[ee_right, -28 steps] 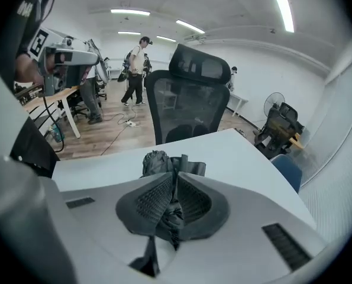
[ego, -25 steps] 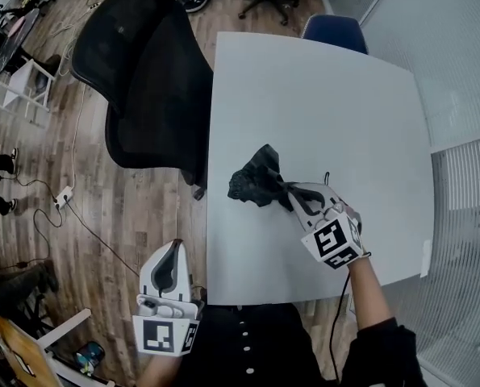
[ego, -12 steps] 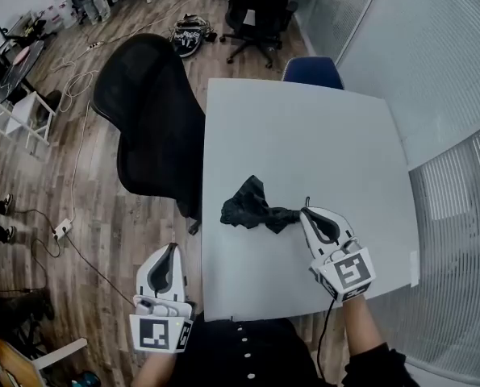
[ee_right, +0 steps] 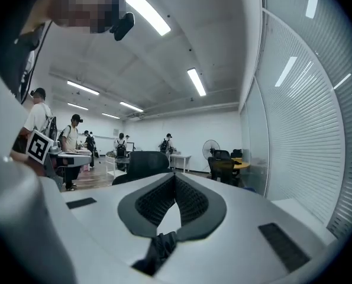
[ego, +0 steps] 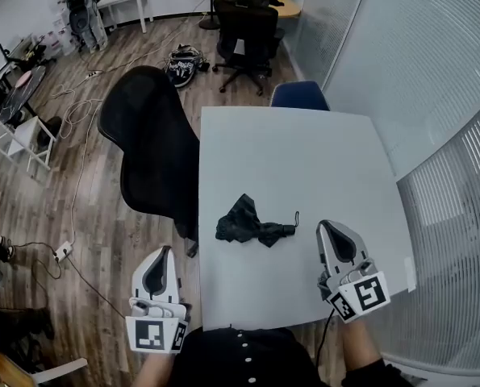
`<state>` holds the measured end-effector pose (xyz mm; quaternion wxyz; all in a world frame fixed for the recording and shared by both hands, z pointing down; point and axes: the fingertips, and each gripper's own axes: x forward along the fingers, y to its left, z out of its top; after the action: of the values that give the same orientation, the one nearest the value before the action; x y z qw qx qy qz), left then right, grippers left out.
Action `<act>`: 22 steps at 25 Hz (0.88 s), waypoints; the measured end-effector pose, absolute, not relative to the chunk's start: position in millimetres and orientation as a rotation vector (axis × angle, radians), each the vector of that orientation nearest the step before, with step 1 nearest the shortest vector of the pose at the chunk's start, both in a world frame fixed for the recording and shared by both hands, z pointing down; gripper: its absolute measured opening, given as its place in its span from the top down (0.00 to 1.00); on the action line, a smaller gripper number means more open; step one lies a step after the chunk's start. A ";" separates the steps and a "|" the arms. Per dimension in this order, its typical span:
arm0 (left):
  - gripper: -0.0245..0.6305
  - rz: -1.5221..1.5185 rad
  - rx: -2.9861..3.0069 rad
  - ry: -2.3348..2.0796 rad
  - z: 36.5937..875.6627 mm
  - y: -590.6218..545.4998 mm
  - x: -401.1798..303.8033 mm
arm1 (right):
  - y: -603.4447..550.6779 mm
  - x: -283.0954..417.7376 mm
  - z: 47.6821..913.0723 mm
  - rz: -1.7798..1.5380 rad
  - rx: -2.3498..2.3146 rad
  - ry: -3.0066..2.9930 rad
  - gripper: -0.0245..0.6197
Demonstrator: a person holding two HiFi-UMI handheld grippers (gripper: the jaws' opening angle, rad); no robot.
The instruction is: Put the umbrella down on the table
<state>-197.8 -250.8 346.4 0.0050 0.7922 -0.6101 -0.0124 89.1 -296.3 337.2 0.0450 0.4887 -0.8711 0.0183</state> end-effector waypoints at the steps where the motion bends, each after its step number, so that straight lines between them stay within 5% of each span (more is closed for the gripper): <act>1: 0.94 -0.047 2.484 -1.921 343.2 -250.6 -199.6 | -294.0 92.5 334.2 0.042 1.522 -2.659 0.92; 22: 0.94 -0.118 2.467 -2.073 311.7 -235.0 -234.7 | -251.3 167.0 314.1 -0.022 1.961 -2.512 0.92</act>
<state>-234.7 -235.0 311.7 -0.0414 0.7645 -0.6422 -0.0365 167.0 -251.3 314.1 -0.0227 0.6151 -0.7881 -0.0069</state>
